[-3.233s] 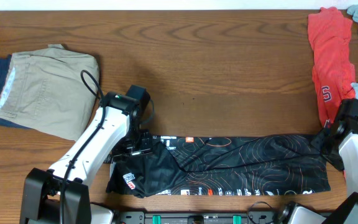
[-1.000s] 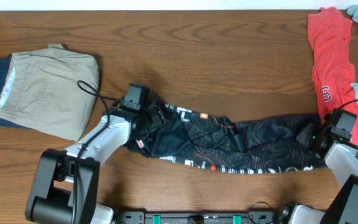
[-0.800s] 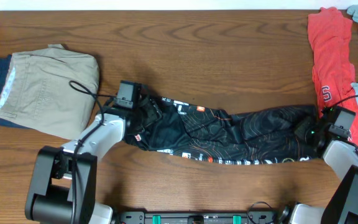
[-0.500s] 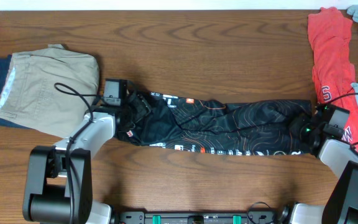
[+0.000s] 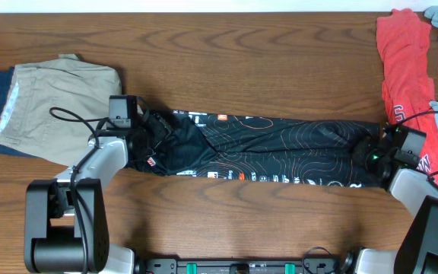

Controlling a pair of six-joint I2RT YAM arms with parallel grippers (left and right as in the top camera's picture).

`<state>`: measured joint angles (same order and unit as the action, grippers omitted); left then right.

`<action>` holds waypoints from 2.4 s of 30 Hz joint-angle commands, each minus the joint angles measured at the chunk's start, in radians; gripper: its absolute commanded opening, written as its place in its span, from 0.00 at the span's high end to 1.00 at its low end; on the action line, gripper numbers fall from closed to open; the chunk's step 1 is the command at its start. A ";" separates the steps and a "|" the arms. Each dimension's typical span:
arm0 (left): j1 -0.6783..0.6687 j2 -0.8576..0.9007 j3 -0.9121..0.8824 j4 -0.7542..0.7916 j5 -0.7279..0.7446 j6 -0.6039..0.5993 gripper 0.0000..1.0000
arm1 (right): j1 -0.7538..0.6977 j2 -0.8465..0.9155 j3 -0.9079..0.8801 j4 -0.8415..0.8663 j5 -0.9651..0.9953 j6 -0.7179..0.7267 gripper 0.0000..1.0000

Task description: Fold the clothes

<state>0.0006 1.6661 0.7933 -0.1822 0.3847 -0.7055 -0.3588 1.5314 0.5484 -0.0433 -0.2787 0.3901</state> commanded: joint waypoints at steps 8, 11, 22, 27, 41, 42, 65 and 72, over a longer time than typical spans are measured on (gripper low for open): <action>0.025 -0.159 -0.009 -0.071 -0.051 0.105 0.29 | 0.012 -0.082 0.192 -0.256 -0.058 -0.277 0.57; 0.025 -0.270 -0.009 -0.111 -0.051 0.111 0.28 | 0.012 -0.134 0.249 -0.343 -0.036 -0.348 0.53; 0.020 -0.428 -0.011 -0.338 -0.061 0.182 0.27 | 0.005 -0.072 0.268 -0.396 0.177 -0.429 0.67; 0.020 -0.415 -0.022 -0.377 -0.061 0.208 0.27 | -0.016 0.005 0.268 -0.405 0.223 -0.429 0.59; 0.020 -0.403 -0.023 -0.390 -0.061 0.216 0.27 | -0.027 0.197 0.268 -0.387 0.230 -0.430 0.18; 0.020 -0.403 -0.023 -0.390 -0.061 0.216 0.27 | -0.027 0.208 0.268 -0.384 0.229 -0.429 0.20; 0.020 -0.403 -0.025 -0.424 -0.083 0.216 0.27 | -0.027 0.190 0.379 -0.486 0.216 -0.426 0.99; 0.020 -0.403 -0.030 -0.423 -0.083 0.216 0.27 | -0.005 0.117 0.534 -0.668 0.175 -0.402 0.99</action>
<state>0.0189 1.2556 0.7757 -0.6025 0.3111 -0.5144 -0.3836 1.7008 1.0302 -0.6758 -0.0853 -0.0292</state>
